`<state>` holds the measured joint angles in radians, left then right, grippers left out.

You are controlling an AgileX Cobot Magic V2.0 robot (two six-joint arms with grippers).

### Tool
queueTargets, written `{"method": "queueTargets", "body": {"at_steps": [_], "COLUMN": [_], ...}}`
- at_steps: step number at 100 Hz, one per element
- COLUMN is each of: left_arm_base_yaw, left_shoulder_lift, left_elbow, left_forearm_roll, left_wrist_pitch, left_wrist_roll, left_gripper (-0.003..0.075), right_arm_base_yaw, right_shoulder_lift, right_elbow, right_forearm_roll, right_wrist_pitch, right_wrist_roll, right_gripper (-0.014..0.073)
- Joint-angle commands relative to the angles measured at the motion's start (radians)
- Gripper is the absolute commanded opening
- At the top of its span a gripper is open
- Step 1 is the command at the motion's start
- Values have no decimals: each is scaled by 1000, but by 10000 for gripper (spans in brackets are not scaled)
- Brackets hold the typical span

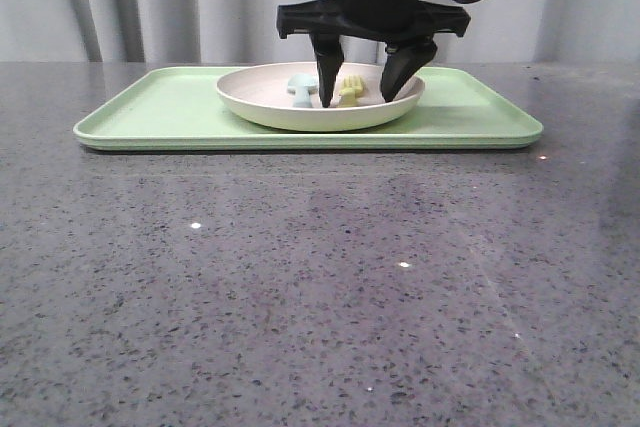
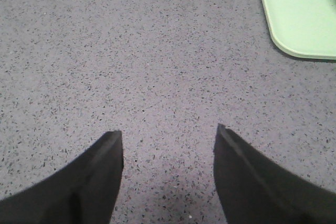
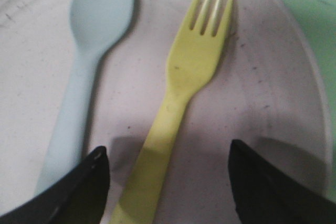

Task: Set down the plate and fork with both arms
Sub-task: 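Lower the right gripper onto the yellow fork and grasp it, then lift the yellow fork out of the plate with the right gripper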

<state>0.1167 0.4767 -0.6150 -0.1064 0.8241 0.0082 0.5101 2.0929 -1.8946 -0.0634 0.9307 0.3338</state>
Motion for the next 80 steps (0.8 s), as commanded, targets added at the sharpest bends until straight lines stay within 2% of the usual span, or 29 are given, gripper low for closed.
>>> {"method": "queueTargets", "body": {"at_steps": [1, 41, 48, 67, 80], "left_arm_base_yaw": [3, 3, 3, 3, 3], "left_shoulder_lift": [6, 6, 6, 6, 6], "left_elbow": [-27, -27, -27, -27, -27], "left_forearm_roll": [-5, -5, -5, -5, -5], "left_wrist_pitch": [-64, -64, -64, -64, -64], "left_wrist_roll": [-8, -8, -8, -8, -8], "left_gripper": [384, 384, 384, 384, 384], "right_arm_base_yaw": [-2, -2, -2, -2, -2], "right_shoulder_lift": [-51, -39, -39, -39, -39], "right_elbow": [-36, -36, -36, -36, -36], "right_forearm_roll": [-18, -17, -17, -17, -6], "right_wrist_pitch": [-33, -18, -13, -4, -4], "right_wrist_roll": [1, 1, 1, 2, 2], "right_gripper": [487, 479, 419, 192, 105]}}
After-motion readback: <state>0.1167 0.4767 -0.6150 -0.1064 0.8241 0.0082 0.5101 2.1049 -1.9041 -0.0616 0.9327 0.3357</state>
